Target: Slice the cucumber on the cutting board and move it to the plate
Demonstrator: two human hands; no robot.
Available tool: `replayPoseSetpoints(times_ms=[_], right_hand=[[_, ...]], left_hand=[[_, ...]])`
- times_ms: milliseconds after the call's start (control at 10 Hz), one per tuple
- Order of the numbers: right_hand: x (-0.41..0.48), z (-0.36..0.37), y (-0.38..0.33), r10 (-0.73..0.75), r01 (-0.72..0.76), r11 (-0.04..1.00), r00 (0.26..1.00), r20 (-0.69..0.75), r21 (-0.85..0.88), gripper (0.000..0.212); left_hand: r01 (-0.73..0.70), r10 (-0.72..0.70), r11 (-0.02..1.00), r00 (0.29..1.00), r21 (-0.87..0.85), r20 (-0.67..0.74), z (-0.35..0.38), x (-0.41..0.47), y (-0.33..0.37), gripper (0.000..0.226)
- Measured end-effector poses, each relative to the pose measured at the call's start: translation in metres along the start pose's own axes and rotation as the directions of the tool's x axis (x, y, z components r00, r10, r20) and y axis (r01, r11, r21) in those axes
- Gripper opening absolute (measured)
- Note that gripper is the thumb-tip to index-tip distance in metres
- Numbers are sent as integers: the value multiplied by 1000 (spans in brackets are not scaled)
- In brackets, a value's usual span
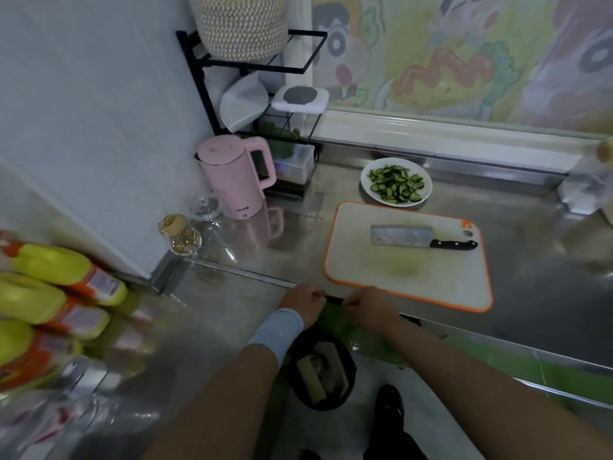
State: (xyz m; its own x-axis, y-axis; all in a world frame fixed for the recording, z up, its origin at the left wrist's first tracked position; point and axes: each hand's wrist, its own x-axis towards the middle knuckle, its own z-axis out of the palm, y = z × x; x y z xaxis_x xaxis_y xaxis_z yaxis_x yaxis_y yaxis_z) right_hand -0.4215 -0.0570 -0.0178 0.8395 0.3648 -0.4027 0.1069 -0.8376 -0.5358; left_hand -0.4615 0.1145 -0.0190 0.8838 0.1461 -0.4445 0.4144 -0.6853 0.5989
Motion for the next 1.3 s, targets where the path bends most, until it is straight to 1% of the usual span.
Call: replayPoseSetpoints(times_ms=[200,300,400,500,600,700,800,900,1000,1100,1200,1300], right_hand=[[9,-53,22,18,-8,997,992,-127,74,22],[25,-89,50,45,-42,999,979,-201,23,24],[48,-121,88,57,-75,995,969,-242,-68,29],[72,-146,128,100,-123,988,968,-228,-92,36],[94,-159,165,134,-156,983,969,-208,-95,44],[109,-161,190,92,-135,968,976,-199,-212,44],[120,-153,201,80,-148,903,980,-180,-404,40],[126,-143,191,98,-157,883,983,-152,-442,38],[130,-131,179,60,-108,894,991,-123,-435,40],[128,-127,170,59,-100,903,992,-109,-419,39],[124,-126,170,70,-122,889,989,-133,-441,35],[115,-137,162,126,-186,907,976,-178,-379,32]], left_hand=[[-74,74,997,997,30,17,4,30,48,31],[-112,111,993,993,29,35,11,56,82,29],[-121,117,990,991,66,59,20,90,116,34],[-128,112,980,987,151,112,31,126,143,39],[-163,133,944,984,286,121,46,159,163,45],[-209,172,905,976,371,130,58,182,179,44],[-213,170,892,975,399,142,63,195,187,37],[-194,117,877,974,439,196,63,199,188,26],[-190,71,861,964,473,258,62,203,173,26],[-174,23,855,954,489,299,58,199,162,38],[-213,80,877,949,430,306,55,196,163,33],[-206,119,904,963,374,242,48,194,161,30]])
